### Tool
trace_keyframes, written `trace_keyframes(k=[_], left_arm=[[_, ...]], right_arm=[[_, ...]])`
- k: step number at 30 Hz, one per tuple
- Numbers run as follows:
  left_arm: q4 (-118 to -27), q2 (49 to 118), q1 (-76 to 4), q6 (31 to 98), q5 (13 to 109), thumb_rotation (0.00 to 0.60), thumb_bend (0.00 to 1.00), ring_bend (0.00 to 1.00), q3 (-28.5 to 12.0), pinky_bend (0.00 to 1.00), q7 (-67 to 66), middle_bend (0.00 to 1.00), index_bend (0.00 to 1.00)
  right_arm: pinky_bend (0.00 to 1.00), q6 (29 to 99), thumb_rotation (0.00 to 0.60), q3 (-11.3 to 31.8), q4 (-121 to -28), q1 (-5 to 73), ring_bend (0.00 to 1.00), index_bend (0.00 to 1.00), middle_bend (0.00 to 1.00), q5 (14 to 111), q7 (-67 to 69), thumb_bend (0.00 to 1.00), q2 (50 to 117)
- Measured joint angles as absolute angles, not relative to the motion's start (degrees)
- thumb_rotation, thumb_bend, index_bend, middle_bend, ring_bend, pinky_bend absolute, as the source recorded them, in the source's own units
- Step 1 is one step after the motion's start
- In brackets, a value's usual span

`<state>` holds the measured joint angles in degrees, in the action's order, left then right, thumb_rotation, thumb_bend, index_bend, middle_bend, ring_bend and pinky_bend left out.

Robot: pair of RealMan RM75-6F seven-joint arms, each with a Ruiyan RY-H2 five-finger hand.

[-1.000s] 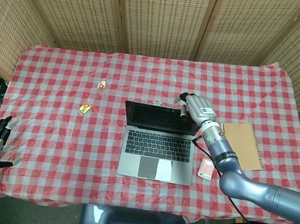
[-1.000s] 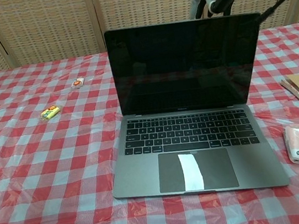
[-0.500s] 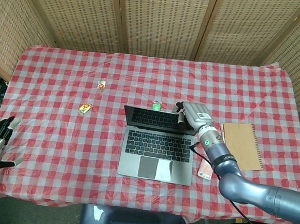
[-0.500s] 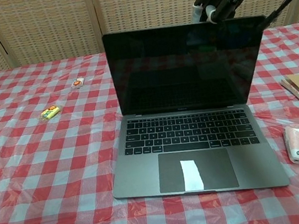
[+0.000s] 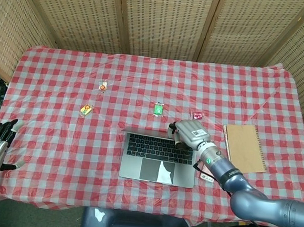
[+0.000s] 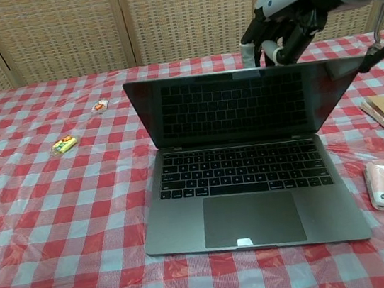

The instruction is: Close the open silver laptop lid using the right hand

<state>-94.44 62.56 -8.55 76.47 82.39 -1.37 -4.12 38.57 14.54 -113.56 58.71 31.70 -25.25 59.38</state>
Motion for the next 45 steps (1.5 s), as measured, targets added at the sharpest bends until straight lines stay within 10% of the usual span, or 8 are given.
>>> trace_keyframes(k=[25,45], left_arm=[[-94.2,64.5,-9.2,75.3,81.2,0.6,0.0,0.0,-0.8,0.0,-7.8,0.0,0.0],[-94.1,66.1,-9.5,74.6,80.6,0.6,0.0,0.0,-0.3,0.0,-10.8,0.0,0.0]], right_arm=[[0.41,30.0,0.6,4.5,-108.2,51.5,0.37,0.48,0.46,74.3,-16.7,1.0,64.1],[0.4,52.8,0.6,-9.6,-92.4,48.3,0.37,0.48,0.46,112.2,-1.4,1.0,68.0]])
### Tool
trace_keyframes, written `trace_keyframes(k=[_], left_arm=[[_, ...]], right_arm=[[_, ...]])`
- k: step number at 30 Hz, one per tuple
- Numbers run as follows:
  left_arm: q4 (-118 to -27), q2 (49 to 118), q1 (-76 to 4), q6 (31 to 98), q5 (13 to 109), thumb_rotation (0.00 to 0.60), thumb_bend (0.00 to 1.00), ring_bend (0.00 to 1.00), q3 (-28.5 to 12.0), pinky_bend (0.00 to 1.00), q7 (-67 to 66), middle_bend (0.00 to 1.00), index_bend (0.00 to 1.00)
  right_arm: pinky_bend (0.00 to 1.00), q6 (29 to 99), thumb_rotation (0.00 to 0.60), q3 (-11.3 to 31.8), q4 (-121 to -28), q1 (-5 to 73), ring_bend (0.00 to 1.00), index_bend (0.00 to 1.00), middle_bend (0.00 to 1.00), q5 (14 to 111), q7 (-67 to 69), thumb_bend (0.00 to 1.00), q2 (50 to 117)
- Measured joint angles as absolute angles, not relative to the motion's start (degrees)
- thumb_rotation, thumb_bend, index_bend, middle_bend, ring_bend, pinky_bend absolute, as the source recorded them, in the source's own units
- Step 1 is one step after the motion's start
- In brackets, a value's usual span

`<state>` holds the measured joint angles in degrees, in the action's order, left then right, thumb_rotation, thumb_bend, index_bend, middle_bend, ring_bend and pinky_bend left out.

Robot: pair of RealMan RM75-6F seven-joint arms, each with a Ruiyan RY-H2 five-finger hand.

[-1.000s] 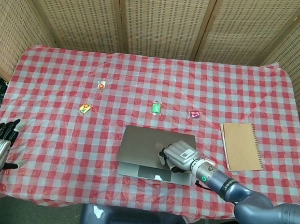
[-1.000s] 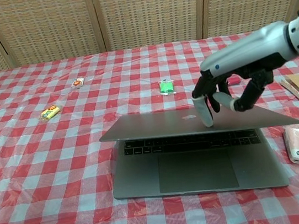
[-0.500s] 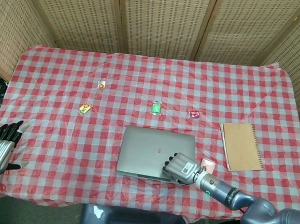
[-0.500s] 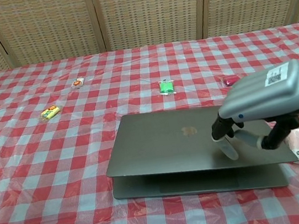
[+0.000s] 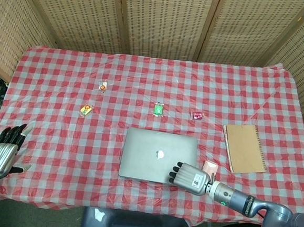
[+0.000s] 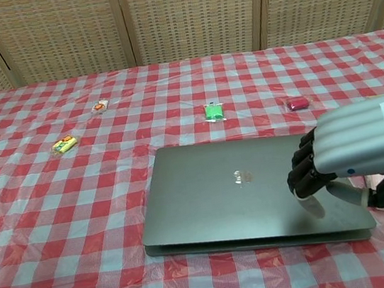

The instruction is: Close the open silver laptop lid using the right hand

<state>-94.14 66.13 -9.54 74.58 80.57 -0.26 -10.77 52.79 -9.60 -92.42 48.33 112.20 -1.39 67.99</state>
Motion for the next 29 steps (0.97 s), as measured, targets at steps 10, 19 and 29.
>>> trace_keyframes(k=[10,19,29], left_arm=[[-94.7,65.3,-8.9,77.3,82.7,0.6,0.0,0.0,-0.2,0.0,-9.2,0.0,0.0],[-93.7,65.5,-7.2,84.0,86.8,0.6,0.0,0.0,-0.5,0.0,-7.8,0.0,0.0],[-92.6,65.9,-5.1,88.5,90.2,0.6,0.0,0.0,-0.2,0.0,-5.9,0.0,0.0]], right_arm=[[0.02,70.7,0.6,-7.1,-90.2,43.8,0.03,0.11,0.05,114.6,-2.7,0.24,66.0],[0.0,85.0,0.6,-3.0,-91.8,29.5,0.0,0.0,0.0,99.9,-7.2,0.0,64.1],[0.0,92.2,0.6,-2.8,-88.3,14.0,0.0,0.0,0.0,85.5,-7.2,0.0,71.2]])
